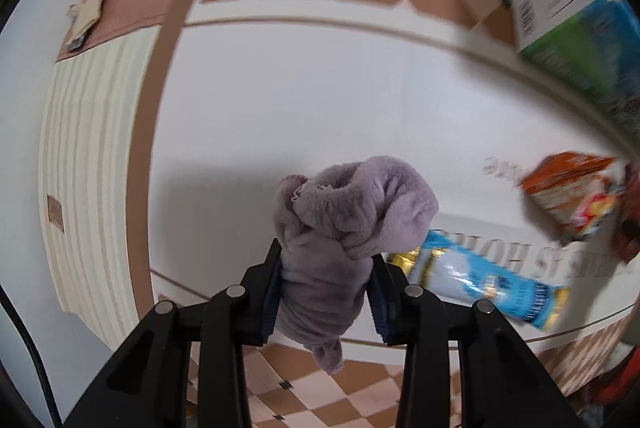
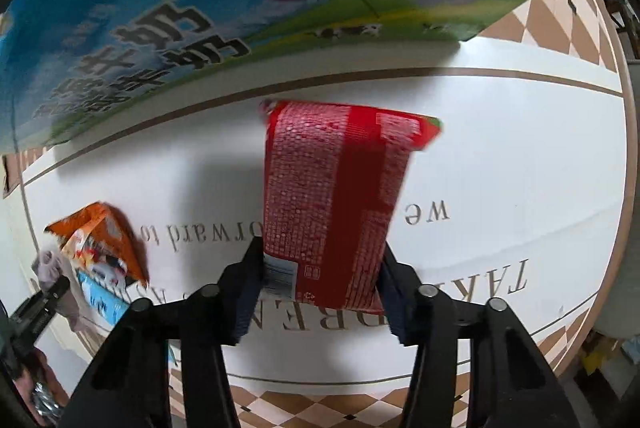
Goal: Organize soft objects
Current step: 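Grasp the lavender cloth with the left gripper while the right grasps the red packet, then lower the cloth and red packet into the box and open both grippers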
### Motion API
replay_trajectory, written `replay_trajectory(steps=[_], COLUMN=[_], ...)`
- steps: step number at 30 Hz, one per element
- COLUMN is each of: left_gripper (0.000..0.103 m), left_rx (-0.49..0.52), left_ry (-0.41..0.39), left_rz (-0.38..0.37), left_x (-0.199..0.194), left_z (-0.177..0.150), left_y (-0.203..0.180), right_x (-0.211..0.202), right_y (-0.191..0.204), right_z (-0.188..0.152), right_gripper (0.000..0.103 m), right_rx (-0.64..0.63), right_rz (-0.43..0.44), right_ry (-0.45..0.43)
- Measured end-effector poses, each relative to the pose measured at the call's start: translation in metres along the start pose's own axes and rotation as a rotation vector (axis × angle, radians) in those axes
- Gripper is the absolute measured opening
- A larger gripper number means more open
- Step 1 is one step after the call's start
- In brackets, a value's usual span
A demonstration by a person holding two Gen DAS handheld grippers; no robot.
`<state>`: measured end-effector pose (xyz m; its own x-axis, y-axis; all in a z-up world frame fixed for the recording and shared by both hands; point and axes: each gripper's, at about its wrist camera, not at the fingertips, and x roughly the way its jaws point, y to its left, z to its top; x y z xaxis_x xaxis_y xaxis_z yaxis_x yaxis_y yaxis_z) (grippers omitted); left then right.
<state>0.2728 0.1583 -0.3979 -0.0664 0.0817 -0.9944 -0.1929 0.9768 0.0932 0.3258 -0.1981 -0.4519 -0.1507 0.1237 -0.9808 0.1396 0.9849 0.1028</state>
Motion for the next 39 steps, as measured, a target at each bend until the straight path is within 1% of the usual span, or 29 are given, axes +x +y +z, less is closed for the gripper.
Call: replay_trajectory(steps=[3,5,9,11,13,14,15,17,19,22,24,25,26,30,33,34,37,39], left_gripper=[0.035,0.034,0.034,0.034,0.034,0.034,0.034,0.035,0.035,0.035,0.035,0.035,0.035,0.035,0.035,0.035,0.035,0.035], left_rx=[-0.009,-0.010,-0.010,0.007,0.042,0.061,0.073,0.104,0.118,0.127,0.125,0.121,0.111,0.077,0.049,0.041,0.024,0.039], left_ry=[-0.035,-0.047,-0.046,-0.052,-0.067,-0.084,-0.097,-0.129,-0.148,-0.166,-0.157,-0.148,-0.136,-0.059,0.002,0.026,0.088,0.108], left_rz=[-0.051,-0.103,-0.256,-0.315,-0.350,-0.359,-0.360,-0.360,-0.374,-0.389,-0.398,-0.400,-0.399,-0.380,-0.353,-0.351,-0.360,-0.343], left_x=[-0.022,-0.038,-0.069,-0.092,-0.114,-0.129,-0.134,-0.155,-0.167,-0.184,-0.185,-0.184,-0.178,-0.150,-0.117,-0.107,-0.084,-0.072], left_z=[-0.016,-0.027,-0.044,-0.039,-0.028,-0.019,-0.012,0.006,0.029,0.072,0.097,0.109,0.122,0.160,0.183,0.188,0.197,0.198], left_y=[-0.009,-0.024,-0.063,-0.089,-0.115,-0.124,-0.132,-0.144,-0.153,-0.165,-0.171,-0.173,-0.174,-0.182,-0.187,-0.188,-0.190,-0.193], right_x=[-0.009,-0.014,-0.037,-0.054,-0.071,-0.085,-0.095,-0.123,-0.149,-0.184,-0.201,-0.207,-0.211,-0.208,-0.185,-0.177,-0.149,-0.134], right_y=[-0.001,-0.001,0.003,0.009,0.013,0.017,0.019,0.024,0.025,0.029,0.037,0.034,0.037,0.050,0.059,0.060,0.066,0.069], right_z=[-0.015,-0.025,-0.051,-0.063,-0.073,-0.074,-0.075,-0.069,-0.062,-0.045,-0.025,-0.018,-0.004,0.040,0.075,0.078,0.100,0.109], right_gripper=[0.050,0.049,0.049,0.049,0.049,0.049,0.049,0.049,0.049,0.049,0.049,0.049,0.049,0.049,0.049,0.049,0.049,0.049], right_rx=[-0.027,-0.046,-0.079,-0.096,-0.112,-0.122,-0.129,-0.145,-0.158,-0.175,-0.179,-0.182,-0.180,-0.170,-0.151,-0.148,-0.143,-0.143], right_rz=[0.029,0.048,0.122,0.159,0.186,0.211,0.224,0.250,0.268,0.285,0.274,0.272,0.267,0.231,0.212,0.208,0.185,0.168], right_ry=[-0.002,-0.005,-0.021,-0.036,-0.055,-0.074,-0.090,-0.141,-0.192,-0.249,-0.295,-0.304,-0.317,-0.320,-0.279,-0.267,-0.219,-0.198])
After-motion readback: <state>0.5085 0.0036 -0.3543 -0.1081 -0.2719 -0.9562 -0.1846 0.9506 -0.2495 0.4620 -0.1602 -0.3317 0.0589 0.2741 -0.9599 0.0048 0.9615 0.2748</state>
